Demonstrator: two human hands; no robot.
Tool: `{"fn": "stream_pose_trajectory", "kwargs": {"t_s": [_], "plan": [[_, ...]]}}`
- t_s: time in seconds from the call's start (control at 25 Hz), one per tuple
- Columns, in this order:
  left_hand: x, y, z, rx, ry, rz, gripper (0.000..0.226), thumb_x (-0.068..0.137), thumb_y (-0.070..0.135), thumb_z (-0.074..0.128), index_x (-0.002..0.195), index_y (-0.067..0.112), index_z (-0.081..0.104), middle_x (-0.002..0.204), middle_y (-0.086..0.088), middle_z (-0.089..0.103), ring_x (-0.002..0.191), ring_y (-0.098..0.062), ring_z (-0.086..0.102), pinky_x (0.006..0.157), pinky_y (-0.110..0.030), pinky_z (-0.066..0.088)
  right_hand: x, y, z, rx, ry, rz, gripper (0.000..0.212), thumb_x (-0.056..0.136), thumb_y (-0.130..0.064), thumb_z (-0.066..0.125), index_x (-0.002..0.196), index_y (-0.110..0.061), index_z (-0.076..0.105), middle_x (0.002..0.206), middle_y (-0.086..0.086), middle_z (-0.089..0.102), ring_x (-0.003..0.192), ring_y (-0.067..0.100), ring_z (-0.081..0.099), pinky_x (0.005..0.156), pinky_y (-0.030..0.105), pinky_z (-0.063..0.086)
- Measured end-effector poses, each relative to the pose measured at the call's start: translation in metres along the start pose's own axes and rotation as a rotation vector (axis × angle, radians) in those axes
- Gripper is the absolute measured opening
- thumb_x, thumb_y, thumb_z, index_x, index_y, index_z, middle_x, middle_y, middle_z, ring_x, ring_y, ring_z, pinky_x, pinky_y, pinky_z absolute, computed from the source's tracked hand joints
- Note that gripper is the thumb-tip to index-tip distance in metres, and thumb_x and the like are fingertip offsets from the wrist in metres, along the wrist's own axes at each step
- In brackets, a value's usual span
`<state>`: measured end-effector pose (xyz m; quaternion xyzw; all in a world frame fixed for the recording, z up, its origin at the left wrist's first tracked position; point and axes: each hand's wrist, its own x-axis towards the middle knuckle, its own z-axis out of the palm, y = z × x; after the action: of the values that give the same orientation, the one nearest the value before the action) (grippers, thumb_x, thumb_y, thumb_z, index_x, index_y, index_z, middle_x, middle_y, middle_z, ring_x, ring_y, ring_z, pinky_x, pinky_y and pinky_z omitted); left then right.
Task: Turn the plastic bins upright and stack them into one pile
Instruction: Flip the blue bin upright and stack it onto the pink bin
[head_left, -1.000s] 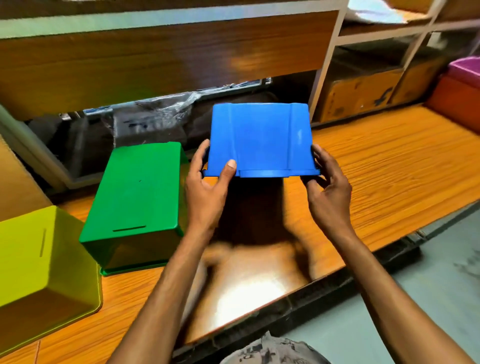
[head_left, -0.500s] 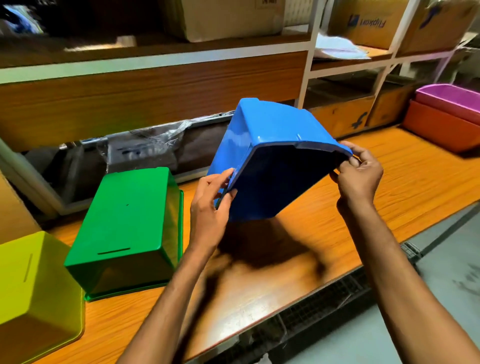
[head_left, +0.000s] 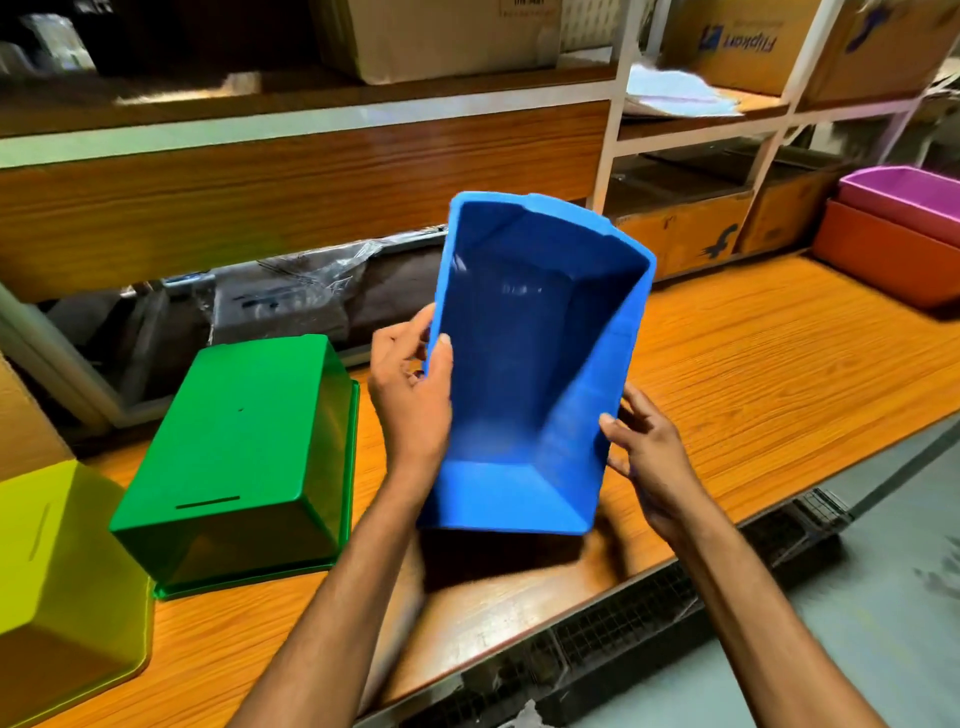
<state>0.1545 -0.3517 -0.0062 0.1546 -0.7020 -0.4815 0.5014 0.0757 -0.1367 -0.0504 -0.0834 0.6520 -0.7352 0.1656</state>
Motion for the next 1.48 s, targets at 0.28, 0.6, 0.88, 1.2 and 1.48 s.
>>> {"fn": "stream_pose_trajectory", "kwargs": {"t_s": [0.28,0.6,0.88,1.2,1.48], "plan": [[-0.001,-0.071,-0.009,-0.040,-0.152,-0.384,0.041,0.102,0.001,0.052,0.134,0.024,0.061,0.125,0.007,0.069,0.103,0.003,0.064,0.091,-0.021,0.052,-0.023,-0.034,0.020,-0.397,-0.026,-0.314,0.069,0.091,-0.001,0.068,0.149,-0.034,0.050,0.121,0.007,0.054,0.094,0.004,0.056,0.094,0.032,0.052],[-0.005,-0.075,-0.021,-0.123,-0.400,-0.658,0.058,0.106,0.004,0.044,0.139,0.050,0.055,0.108,0.011,0.065,0.083,-0.004,0.060,0.067,-0.024,0.048,-0.021,-0.048,0.033,-0.423,0.009,-0.391,0.067,0.084,0.003,0.071,0.141,-0.030,0.059,0.105,-0.007,0.054,0.085,0.009,0.055,0.080,0.017,0.049],[0.030,-0.050,-0.021,-0.184,-0.455,-0.887,0.017,0.101,0.012,0.060,0.109,0.020,0.074,0.092,0.009,0.076,0.092,-0.012,0.063,0.094,-0.037,0.048,0.047,-0.072,-0.022,0.064,-0.114,0.204,0.051,0.084,0.005,0.068,0.129,-0.020,0.068,0.125,0.004,0.067,0.113,0.017,0.065,0.095,0.034,0.048],[0.040,-0.033,-0.005,-0.196,-0.482,-1.122,0.012,0.098,0.020,0.067,0.107,0.012,0.068,0.062,0.005,0.064,0.064,-0.005,0.061,0.051,-0.020,0.058,0.062,-0.059,-0.058,0.203,-0.141,0.580,0.052,0.088,-0.008,0.062,0.139,-0.011,0.052,0.136,0.018,0.064,0.105,0.031,0.068,0.110,0.045,0.047],[0.024,-0.031,0.011,-0.176,-0.633,-1.015,0.038,0.089,0.023,0.074,0.126,0.021,0.070,0.129,-0.001,0.069,0.122,-0.020,0.064,0.107,-0.037,0.051,0.058,-0.055,-0.082,0.251,-0.125,0.496,0.040,0.089,-0.004,0.056,0.128,-0.012,0.063,0.110,0.011,0.070,0.080,0.019,0.072,0.073,0.030,0.061]]}}
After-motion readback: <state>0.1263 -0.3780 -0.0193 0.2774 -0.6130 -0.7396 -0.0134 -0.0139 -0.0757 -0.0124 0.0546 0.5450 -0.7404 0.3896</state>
